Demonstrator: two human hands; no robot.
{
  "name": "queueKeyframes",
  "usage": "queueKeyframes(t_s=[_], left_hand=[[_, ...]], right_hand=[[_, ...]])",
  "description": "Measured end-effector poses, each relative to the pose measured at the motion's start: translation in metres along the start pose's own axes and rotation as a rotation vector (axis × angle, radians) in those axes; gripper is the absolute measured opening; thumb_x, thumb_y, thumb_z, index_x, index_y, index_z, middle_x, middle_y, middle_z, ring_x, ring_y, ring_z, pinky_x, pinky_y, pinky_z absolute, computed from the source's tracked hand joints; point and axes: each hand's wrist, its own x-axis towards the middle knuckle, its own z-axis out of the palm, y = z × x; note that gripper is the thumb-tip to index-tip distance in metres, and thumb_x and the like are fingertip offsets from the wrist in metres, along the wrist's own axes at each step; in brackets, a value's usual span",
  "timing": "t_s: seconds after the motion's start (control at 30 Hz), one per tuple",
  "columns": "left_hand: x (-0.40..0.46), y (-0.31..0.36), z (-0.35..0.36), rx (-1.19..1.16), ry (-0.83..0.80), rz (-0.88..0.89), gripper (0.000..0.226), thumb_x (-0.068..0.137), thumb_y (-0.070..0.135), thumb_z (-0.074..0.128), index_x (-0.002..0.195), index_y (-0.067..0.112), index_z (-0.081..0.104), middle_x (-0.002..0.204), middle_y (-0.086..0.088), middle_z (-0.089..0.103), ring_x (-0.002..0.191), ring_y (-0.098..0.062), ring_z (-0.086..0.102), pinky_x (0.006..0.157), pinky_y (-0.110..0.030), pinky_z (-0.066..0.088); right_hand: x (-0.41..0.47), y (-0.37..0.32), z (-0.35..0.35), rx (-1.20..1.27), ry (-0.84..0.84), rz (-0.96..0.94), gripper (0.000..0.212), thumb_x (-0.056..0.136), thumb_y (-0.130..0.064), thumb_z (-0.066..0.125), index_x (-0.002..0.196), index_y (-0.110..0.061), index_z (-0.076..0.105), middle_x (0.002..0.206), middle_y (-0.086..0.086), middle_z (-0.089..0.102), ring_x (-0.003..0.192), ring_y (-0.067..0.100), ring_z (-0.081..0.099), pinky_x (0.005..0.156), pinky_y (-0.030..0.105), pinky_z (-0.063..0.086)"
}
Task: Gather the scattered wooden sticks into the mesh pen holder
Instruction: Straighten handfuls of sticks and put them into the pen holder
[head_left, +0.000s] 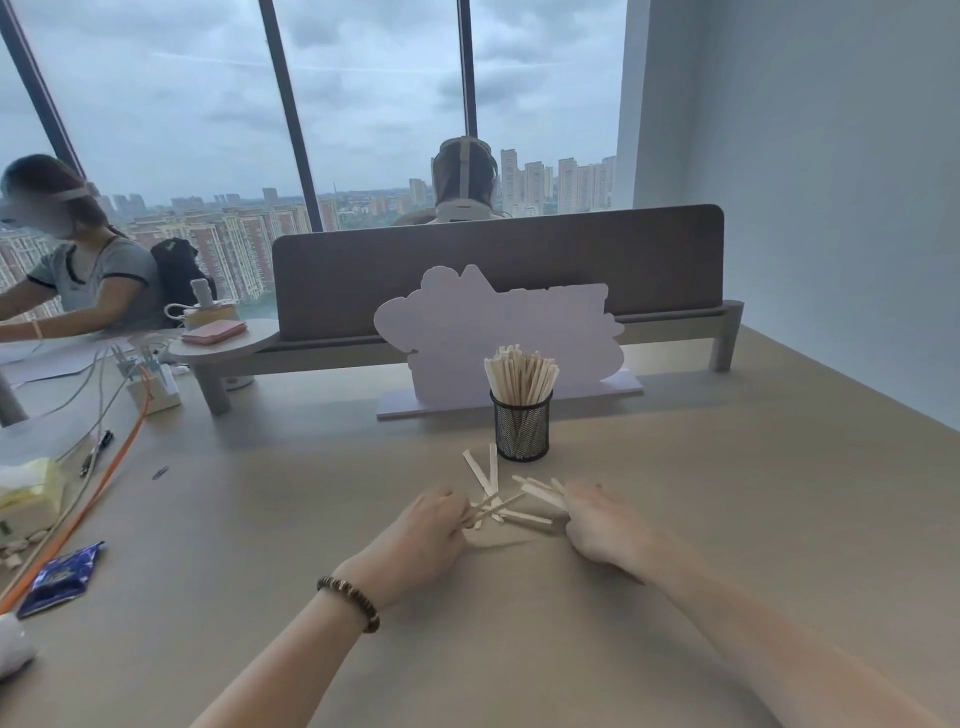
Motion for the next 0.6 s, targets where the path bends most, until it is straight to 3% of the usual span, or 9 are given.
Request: queueKeyframes(t_s=[0.1, 0.2, 0.3, 0.37, 0.43, 0.53, 0.6], left_hand=[[0.003, 0.004, 0.000, -0.140, 0.083, -0.077, 0.007, 0.092, 0.012, 0.043, 0.087, 0.014, 0.047, 0.091, 0.001, 0.048, 0.085, -0.018, 0.047, 0.078, -0.030, 0.039], [0.007, 0.004, 0.001, -0.204, 0.186, -0.215, 0.016, 0.097, 0.021, 0.040, 0.089, 0.011, 0.050, 0.091, -0.007, 0.060, 0.085, -0.027, 0.054, 0.079, -0.040, 0.045], [0.012, 0.004, -0.001, -0.314, 0.260, -0.258, 0.032, 0.100, 0.032, 0.039, 0.076, 0.011, 0.043, 0.069, -0.006, 0.056, 0.074, -0.032, 0.052, 0.072, -0.044, 0.044], [0.014, 0.010, -0.006, -0.335, 0.317, -0.218, 0.046, 0.100, 0.044, 0.040, 0.066, 0.015, 0.033, 0.056, 0.003, 0.041, 0.061, -0.021, 0.042, 0.062, -0.035, 0.038], [0.015, 0.020, -0.013, -0.336, 0.414, -0.157, 0.051, 0.097, 0.047, 0.047, 0.061, 0.019, 0.026, 0.051, 0.006, 0.028, 0.052, -0.012, 0.028, 0.052, -0.026, 0.027], [0.020, 0.030, -0.027, -0.447, 0.602, -0.141, 0.058, 0.094, 0.039, 0.059, 0.057, 0.020, 0.019, 0.048, 0.006, 0.019, 0.049, -0.011, 0.019, 0.048, -0.028, 0.018], [0.025, 0.035, -0.035, -0.665, 0.671, -0.140, 0.063, 0.093, 0.039, 0.059, 0.051, 0.015, 0.019, 0.046, 0.006, 0.019, 0.046, -0.014, 0.019, 0.047, -0.034, 0.018]], right_hand=[[0.004, -0.003, -0.004, -0.024, 0.046, 0.017, 0.034, 0.095, -0.007, 0.041, 0.124, -0.001, 0.057, 0.125, 0.021, 0.057, 0.119, 0.035, 0.052, 0.095, 0.034, 0.043], [0.008, -0.002, -0.011, 0.055, 0.050, 0.043, 0.030, 0.097, -0.012, 0.041, 0.120, -0.005, 0.059, 0.122, 0.019, 0.058, 0.117, 0.035, 0.053, 0.089, 0.034, 0.043], [0.016, 0.006, -0.011, 0.201, 0.039, 0.059, 0.011, 0.094, -0.016, 0.041, 0.090, -0.018, 0.051, 0.107, 0.016, 0.063, 0.098, 0.035, 0.058, 0.072, 0.034, 0.039], [0.020, 0.010, -0.011, 0.337, 0.060, 0.081, 0.018, 0.094, -0.020, 0.043, 0.076, -0.020, 0.038, 0.086, 0.008, 0.058, 0.079, 0.029, 0.053, 0.066, 0.035, 0.037], [0.022, 0.009, -0.014, 0.503, 0.118, 0.074, 0.025, 0.095, -0.028, 0.048, 0.073, -0.021, 0.038, 0.071, 0.001, 0.051, 0.065, 0.021, 0.048, 0.061, 0.034, 0.036], [0.020, 0.002, -0.022, 0.796, 0.243, 0.037, 0.051, 0.093, -0.051, 0.055, 0.059, -0.019, 0.034, 0.052, -0.004, 0.038, 0.046, 0.015, 0.034, 0.046, 0.030, 0.027], [0.016, -0.002, -0.030, 1.039, 0.282, -0.005, 0.058, 0.088, -0.062, 0.054, 0.053, -0.022, 0.031, 0.045, -0.002, 0.030, 0.038, 0.013, 0.026, 0.040, 0.025, 0.023]])
